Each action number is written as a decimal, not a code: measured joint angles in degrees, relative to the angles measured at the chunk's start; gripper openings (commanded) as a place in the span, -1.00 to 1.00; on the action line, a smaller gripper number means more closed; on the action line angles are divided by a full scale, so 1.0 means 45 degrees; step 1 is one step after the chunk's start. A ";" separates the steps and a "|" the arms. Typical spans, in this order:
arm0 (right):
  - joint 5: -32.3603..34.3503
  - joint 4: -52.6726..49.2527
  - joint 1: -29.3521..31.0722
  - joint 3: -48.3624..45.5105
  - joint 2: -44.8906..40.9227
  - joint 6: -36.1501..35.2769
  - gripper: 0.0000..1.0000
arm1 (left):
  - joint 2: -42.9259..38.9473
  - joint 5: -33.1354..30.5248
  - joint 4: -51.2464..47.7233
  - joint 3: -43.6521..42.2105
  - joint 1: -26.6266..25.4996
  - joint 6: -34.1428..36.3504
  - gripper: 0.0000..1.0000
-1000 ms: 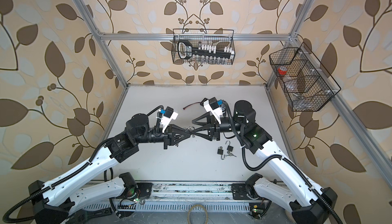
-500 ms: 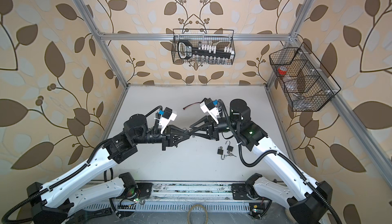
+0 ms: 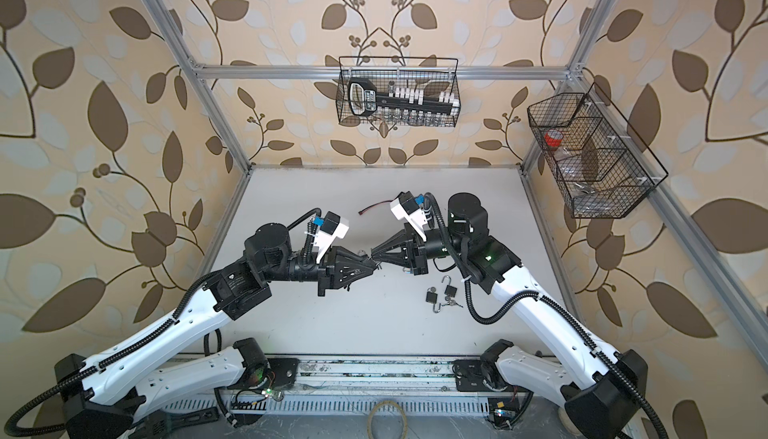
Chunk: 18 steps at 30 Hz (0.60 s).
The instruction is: Lock with the key
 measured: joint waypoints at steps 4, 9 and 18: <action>0.0015 0.0010 0.0000 0.0000 -0.0005 -0.0005 -1.00 | -0.0010 -0.0029 -0.0005 0.0000 0.0000 0.0005 -1.00; 0.0189 0.0024 0.0005 0.0000 -0.0097 -0.0044 -1.00 | -0.0092 -0.0277 -0.0005 0.0000 -0.0019 0.0034 -0.18; 0.1302 0.0175 -0.0437 -0.0015 -0.1807 -0.0529 -1.00 | -0.1268 -0.2016 -0.1384 0.0044 0.0010 0.0651 0.07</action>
